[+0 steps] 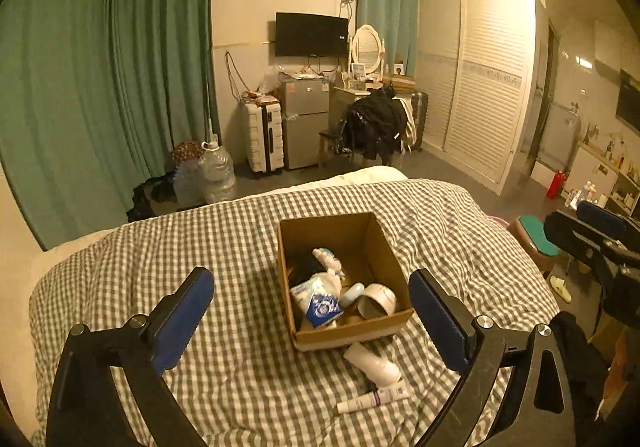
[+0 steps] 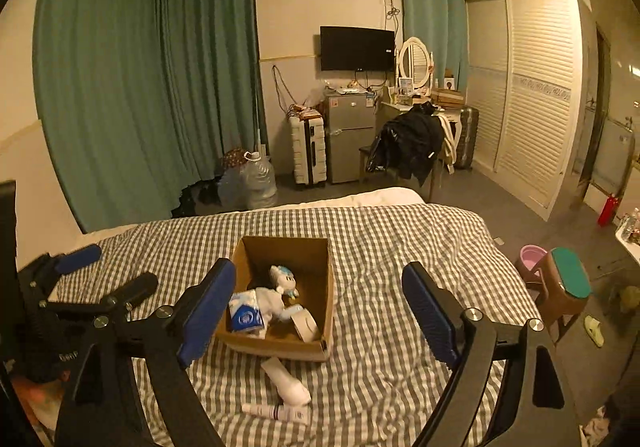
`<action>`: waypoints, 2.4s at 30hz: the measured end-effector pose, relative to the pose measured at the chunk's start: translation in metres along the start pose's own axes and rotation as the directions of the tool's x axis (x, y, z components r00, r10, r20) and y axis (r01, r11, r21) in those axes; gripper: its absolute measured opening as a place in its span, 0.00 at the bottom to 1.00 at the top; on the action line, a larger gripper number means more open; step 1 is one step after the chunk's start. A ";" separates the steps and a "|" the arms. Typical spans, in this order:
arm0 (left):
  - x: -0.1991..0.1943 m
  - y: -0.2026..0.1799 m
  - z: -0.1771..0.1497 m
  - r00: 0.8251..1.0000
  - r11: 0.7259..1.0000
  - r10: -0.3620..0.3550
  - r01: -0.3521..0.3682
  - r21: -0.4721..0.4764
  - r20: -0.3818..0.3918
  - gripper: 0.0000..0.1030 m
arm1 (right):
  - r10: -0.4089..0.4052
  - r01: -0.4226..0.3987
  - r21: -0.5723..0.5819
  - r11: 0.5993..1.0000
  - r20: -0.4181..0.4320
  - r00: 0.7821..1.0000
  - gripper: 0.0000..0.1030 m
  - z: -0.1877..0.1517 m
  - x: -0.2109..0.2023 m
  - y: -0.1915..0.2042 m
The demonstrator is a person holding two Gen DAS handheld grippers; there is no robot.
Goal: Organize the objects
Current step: 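Withdraw both tools from the box, then grasp the white cream tube with the left tool while the right tool grasps the white bottle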
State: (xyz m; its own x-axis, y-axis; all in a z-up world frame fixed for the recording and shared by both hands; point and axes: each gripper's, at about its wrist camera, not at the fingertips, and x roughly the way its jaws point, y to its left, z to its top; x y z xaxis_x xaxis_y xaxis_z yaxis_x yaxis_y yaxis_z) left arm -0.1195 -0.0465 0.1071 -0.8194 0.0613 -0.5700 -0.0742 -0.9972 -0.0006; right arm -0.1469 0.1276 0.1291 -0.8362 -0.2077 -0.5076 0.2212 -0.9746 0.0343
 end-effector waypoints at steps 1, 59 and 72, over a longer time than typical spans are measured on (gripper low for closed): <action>-0.003 0.001 -0.006 1.000 1.000 0.003 -0.003 -0.001 0.002 0.98 | -0.002 0.002 -0.003 1.000 0.001 1.000 0.83 -0.005 -0.006 0.001; 0.211 -0.106 -0.211 0.829 0.952 -0.167 0.276 0.131 -0.534 0.37 | -0.021 0.093 0.119 0.989 -0.502 0.865 0.83 -0.235 0.183 -0.066; 0.144 -0.040 -0.187 0.884 0.994 -0.067 0.101 0.049 -0.463 0.18 | -0.024 0.062 0.080 0.995 -0.410 0.912 0.84 -0.205 0.141 -0.042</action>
State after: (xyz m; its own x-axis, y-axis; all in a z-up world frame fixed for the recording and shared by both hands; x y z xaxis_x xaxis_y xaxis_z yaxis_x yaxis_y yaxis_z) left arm -0.1284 -0.0053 -0.1289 -0.4555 0.1018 -0.8844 -0.1843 -0.9827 -0.0182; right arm -0.1712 0.1563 -0.1203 -0.5616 -0.1315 -0.8169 0.1281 -0.9892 0.0712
